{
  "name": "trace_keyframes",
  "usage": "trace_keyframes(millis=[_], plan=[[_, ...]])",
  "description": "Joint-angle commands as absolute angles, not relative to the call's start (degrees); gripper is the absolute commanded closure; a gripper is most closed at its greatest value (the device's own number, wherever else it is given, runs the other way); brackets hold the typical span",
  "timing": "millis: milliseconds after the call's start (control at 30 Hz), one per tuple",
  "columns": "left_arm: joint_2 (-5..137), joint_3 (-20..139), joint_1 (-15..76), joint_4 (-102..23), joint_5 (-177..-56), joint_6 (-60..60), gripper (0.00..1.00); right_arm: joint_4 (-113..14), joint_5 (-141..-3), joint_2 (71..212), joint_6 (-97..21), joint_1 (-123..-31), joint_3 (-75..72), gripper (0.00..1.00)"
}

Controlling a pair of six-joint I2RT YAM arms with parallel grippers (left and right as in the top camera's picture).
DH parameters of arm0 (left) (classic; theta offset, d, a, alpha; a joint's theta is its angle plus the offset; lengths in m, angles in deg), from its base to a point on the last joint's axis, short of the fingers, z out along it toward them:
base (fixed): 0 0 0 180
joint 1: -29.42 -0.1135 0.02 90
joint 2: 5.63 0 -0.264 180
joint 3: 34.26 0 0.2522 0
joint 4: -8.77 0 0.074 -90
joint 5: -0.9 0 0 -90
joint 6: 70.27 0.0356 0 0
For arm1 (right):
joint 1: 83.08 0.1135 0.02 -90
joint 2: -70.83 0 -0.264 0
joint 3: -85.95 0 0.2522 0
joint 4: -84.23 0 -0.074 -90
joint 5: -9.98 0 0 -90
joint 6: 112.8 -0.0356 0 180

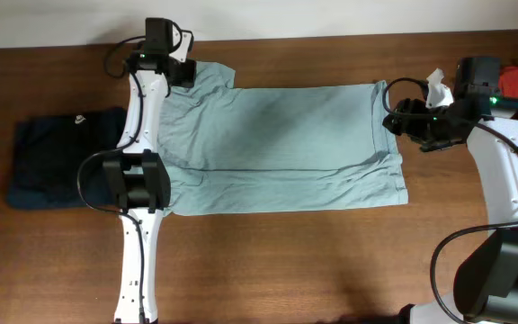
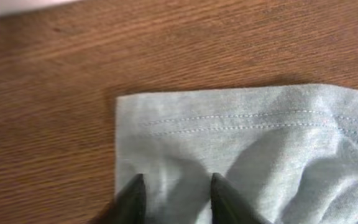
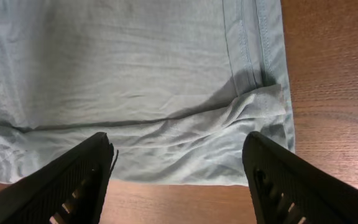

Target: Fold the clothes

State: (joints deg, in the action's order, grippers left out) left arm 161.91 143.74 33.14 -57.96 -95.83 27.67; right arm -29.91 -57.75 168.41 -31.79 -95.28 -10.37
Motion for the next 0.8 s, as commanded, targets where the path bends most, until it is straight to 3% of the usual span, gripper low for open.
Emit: trace_keyframes(millis=[0,233,433,767], plan=[[163.25,143.94,32.77,-58.7,-98.34,28.42,1.0,-30.0,-58.26,168.5,-31.57,-95.0,-10.96,0.32],[158.09,148.11,32.38,-66.49,-98.14,28.44,1.0,-37.04,-58.23,168.5,-31.55,-95.09,-10.96,0.28],[148.19,150.39,32.97,-81.57,-98.34,28.44,1.0,-44.03,-58.21,169.63,-30.48,-95.09,-10.98,0.28],[141.67,150.39,35.18,-100.67,-98.32,28.4,1.0,-58.87,-57.64,184.63,-30.76,-95.15,-10.98,0.28]])
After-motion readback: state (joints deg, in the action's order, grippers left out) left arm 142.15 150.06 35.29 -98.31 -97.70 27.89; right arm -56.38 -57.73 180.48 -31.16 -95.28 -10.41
